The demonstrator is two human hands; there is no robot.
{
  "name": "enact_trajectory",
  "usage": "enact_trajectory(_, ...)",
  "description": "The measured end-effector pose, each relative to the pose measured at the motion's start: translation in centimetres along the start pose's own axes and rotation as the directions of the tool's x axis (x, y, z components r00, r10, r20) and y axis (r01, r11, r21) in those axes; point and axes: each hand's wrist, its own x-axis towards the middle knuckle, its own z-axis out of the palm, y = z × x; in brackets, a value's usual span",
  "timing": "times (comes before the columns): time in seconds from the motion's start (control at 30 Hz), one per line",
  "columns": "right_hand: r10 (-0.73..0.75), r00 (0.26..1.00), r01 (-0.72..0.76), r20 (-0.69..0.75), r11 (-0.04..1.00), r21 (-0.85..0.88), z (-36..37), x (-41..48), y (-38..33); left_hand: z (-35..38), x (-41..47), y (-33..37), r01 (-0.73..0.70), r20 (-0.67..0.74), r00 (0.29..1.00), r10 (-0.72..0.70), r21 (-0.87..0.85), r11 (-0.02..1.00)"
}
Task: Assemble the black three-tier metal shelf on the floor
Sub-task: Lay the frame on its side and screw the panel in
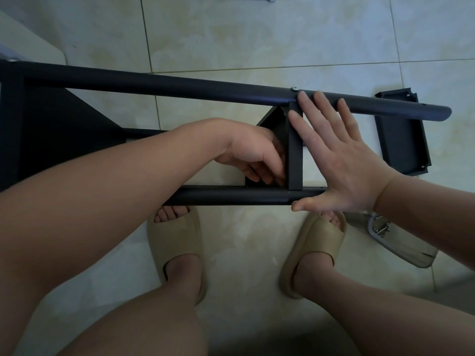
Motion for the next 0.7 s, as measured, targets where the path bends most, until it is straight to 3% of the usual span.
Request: enact_trajectory(0.7,-0.003,1.0,0.003,-0.008,1.0,-0.001,0.25,0.04,0.27,0.14,0.22,-0.11,0.032,0.018,0.999,-0.032,-0.005,0.999)
